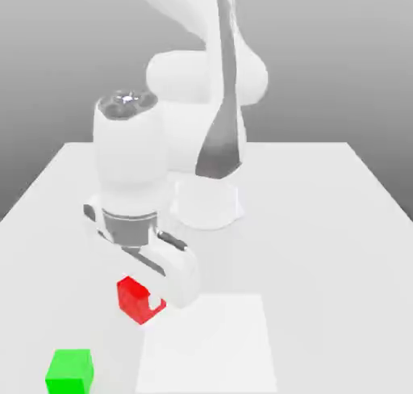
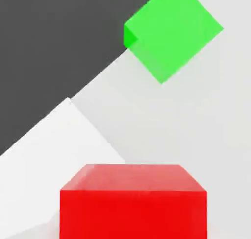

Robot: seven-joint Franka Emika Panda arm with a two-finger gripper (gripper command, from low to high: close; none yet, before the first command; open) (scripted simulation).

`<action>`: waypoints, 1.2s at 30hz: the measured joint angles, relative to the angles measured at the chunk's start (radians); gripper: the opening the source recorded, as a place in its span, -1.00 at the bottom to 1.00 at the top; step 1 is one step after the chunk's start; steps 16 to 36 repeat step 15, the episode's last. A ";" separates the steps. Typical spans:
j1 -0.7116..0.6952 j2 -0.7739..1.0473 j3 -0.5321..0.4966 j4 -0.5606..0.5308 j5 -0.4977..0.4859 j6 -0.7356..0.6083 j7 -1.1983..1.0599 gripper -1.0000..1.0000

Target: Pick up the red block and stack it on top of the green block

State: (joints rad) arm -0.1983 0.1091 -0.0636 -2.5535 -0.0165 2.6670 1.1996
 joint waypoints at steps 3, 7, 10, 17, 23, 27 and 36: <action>-0.035 0.038 -0.009 0.084 0.013 -0.047 -0.119 -1.00; -0.093 0.092 -0.012 0.193 0.041 -0.105 -0.280 -1.00; -0.110 0.182 -0.006 0.219 0.059 -0.042 -0.322 -1.00; -0.118 0.242 0.002 0.224 0.066 0.012 -0.330 1.00; -0.118 0.242 0.002 0.224 0.066 0.012 -0.330 1.00; -0.118 0.242 0.002 0.224 0.066 0.012 -0.330 1.00; -0.118 0.242 0.002 0.224 0.066 0.012 -0.330 1.00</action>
